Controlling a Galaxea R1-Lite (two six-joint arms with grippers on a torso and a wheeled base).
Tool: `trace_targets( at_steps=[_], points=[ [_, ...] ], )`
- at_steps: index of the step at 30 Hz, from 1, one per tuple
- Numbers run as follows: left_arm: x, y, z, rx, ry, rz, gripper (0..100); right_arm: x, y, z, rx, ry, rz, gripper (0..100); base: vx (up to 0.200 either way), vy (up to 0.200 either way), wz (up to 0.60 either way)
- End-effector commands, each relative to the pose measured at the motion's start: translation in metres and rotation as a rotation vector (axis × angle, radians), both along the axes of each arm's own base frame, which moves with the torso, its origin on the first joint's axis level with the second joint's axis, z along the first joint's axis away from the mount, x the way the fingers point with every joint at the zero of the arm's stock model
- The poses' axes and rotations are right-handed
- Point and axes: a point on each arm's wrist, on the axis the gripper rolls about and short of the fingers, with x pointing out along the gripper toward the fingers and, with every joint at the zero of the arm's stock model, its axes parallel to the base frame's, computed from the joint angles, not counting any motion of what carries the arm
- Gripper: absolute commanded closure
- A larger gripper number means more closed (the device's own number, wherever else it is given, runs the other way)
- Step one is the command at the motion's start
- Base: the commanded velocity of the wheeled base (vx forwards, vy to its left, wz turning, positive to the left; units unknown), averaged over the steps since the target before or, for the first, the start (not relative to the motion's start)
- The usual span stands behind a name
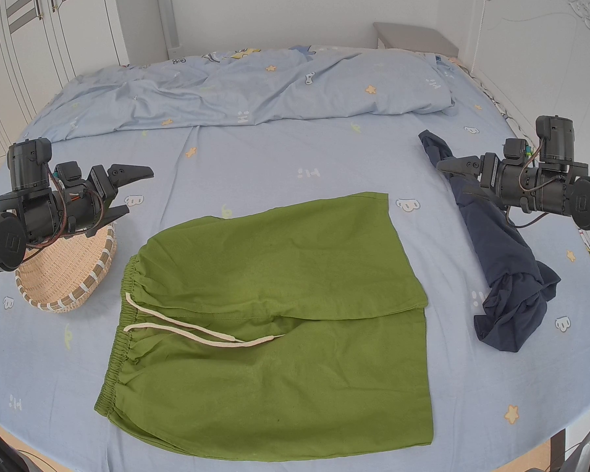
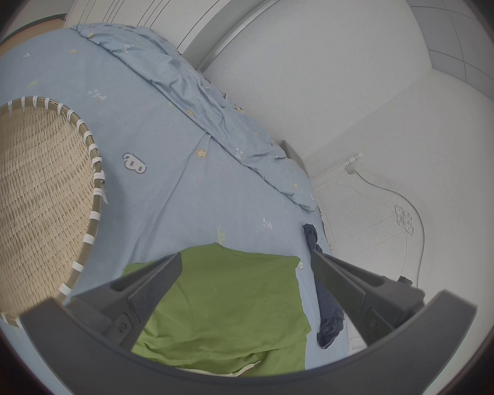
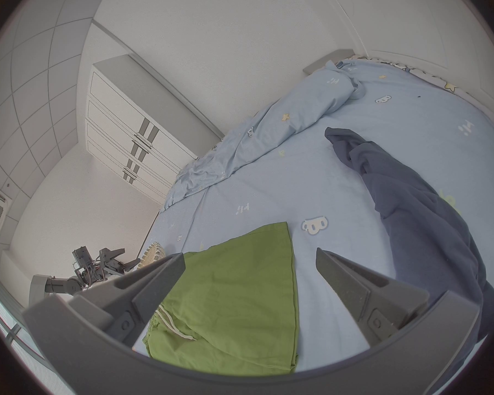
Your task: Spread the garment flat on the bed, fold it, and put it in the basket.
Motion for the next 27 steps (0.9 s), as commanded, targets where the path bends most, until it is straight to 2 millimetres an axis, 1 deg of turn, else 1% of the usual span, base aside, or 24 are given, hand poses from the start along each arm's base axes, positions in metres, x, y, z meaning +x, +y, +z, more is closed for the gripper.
trace_targets(
  at_steps=[1,7,11,14,15,17,19,20,23,25,26,27],
  points=[
    [-0.005,-0.002,0.002,0.003,-0.006,-0.008,0,-0.006,0.000,0.003,0.000,-0.005,0.002,0,0.200,0.000,0.00],
    [-0.009,-0.001,0.001,0.030,-0.018,-0.021,0,-0.005,0.002,0.001,-0.003,-0.002,0.007,0,0.000,0.000,0.00],
    [-0.004,0.001,0.004,0.032,-0.062,-0.019,0,-0.006,0.003,0.000,-0.007,0.001,0.013,0,0.000,0.000,0.00],
    [0.002,0.000,-0.002,0.031,-0.049,-0.038,0,-0.006,0.004,-0.001,-0.008,0.002,0.015,0,0.000,0.000,0.00],
    [0.013,0.000,-0.015,0.036,-0.016,-0.061,0,-0.006,0.004,-0.001,-0.008,0.002,0.015,0,0.000,0.000,0.00],
    [0.019,-0.002,-0.029,0.044,0.019,-0.081,0,-0.005,0.004,-0.003,-0.009,0.006,0.015,0,0.000,0.000,0.00],
    [0.019,-0.002,-0.029,0.044,0.019,-0.081,0,-0.005,0.004,-0.003,-0.009,0.006,0.015,0,0.000,0.000,0.00],
    [0.025,-0.005,-0.045,0.050,0.076,-0.097,0,-0.004,0.004,-0.003,-0.009,0.008,0.015,0,0.000,0.000,0.00],
    [0.029,-0.020,-0.058,0.051,0.121,-0.140,0,-0.002,0.004,-0.006,-0.010,0.015,0.015,0,0.000,0.000,0.00],
    [0.034,-0.028,-0.071,0.051,0.150,-0.163,0,-0.001,0.004,-0.008,-0.010,0.020,0.015,0,0.000,0.000,0.00],
    [0.035,-0.029,-0.074,0.052,0.158,-0.166,0,-0.001,0.004,-0.008,-0.010,0.020,0.015,0,0.000,0.000,0.00],
    [0.040,-0.035,-0.085,0.059,0.182,-0.178,0,-0.001,0.004,-0.008,-0.010,0.020,0.015,0,0.000,0.000,0.00]
  ],
)
